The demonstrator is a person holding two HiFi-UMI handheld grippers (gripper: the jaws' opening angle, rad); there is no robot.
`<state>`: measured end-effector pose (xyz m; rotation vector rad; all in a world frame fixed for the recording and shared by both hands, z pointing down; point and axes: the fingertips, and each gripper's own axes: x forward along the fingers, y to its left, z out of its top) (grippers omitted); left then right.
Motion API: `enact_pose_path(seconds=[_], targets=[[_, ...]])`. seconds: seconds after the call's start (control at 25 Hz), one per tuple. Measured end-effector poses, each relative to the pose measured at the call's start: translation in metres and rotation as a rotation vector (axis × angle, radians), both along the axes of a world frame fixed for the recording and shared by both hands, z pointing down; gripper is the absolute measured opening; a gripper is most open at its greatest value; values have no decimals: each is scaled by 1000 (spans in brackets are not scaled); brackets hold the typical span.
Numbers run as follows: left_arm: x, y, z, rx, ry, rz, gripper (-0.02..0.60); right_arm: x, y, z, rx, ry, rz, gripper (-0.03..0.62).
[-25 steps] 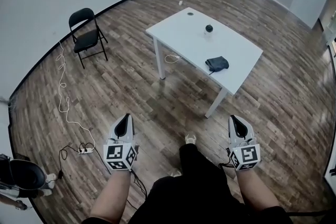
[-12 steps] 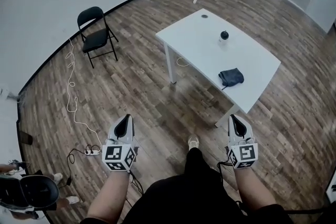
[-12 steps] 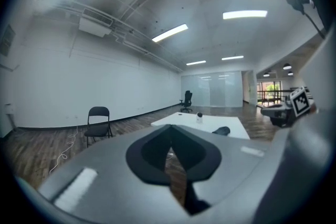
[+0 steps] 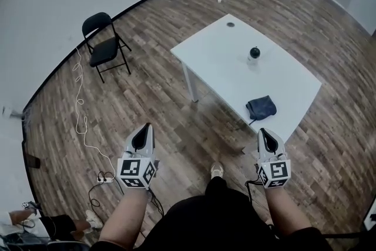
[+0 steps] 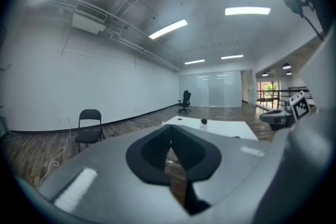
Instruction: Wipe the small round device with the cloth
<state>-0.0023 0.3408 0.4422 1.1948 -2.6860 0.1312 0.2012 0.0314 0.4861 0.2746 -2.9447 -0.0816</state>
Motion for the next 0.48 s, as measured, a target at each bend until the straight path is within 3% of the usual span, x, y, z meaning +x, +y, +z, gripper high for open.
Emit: enact_pose_path(seconds=[0.48], targets=[[-52,-58,-10,11,-22,-45,8,-82,-60,6,-14,-2,-65,2]])
